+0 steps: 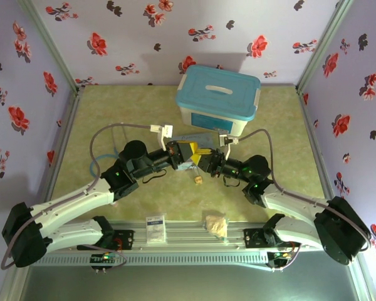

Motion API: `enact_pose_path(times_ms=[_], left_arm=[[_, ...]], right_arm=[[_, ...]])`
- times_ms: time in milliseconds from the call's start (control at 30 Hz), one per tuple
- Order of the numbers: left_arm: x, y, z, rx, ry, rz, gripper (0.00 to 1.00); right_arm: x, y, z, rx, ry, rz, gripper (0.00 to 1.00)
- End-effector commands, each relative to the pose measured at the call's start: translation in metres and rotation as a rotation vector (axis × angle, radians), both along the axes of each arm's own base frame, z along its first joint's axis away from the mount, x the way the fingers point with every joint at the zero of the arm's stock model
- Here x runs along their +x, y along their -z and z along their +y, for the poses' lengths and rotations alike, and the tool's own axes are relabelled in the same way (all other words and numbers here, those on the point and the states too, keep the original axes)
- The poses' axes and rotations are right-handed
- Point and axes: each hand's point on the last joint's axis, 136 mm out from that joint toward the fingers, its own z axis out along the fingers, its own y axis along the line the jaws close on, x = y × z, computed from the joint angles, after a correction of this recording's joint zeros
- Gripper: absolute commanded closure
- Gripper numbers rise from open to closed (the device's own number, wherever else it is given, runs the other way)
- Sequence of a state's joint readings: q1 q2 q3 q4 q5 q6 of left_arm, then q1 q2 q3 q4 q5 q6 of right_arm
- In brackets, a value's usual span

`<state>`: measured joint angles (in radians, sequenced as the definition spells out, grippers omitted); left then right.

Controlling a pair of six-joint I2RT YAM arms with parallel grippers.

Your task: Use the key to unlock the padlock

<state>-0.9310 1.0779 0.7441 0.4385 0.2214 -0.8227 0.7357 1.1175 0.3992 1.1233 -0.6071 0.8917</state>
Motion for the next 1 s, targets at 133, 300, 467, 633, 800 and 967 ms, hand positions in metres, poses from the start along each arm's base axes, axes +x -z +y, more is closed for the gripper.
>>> enact_pose_path(times_ms=[133,300,467,633,800,967], left_arm=[[-0.006,-0.001,-0.001,-0.022,0.023,-0.006,1.00],[-0.003,0.002,0.001,-0.003,0.008,-0.004,0.75],[0.001,-0.003,0.010,0.041,-0.040,-0.033,0.40],[0.008,0.004,0.021,0.123,-0.098,-0.043,0.33],[0.010,0.018,0.025,0.201,-0.114,-0.044,0.40],[0.010,0.036,0.020,0.244,-0.092,-0.031,0.46]], right_arm=[[-0.005,-0.017,0.000,0.047,-0.014,-0.052,0.95],[-0.005,-0.006,-0.001,0.026,-0.010,-0.026,1.00],[-0.003,0.011,-0.004,-0.017,0.018,0.010,1.00],[0.002,0.033,-0.006,-0.112,0.061,0.058,1.00],[0.004,0.060,-0.014,-0.243,0.114,0.110,1.00],[-0.001,0.072,-0.024,-0.303,0.141,0.134,1.00]])
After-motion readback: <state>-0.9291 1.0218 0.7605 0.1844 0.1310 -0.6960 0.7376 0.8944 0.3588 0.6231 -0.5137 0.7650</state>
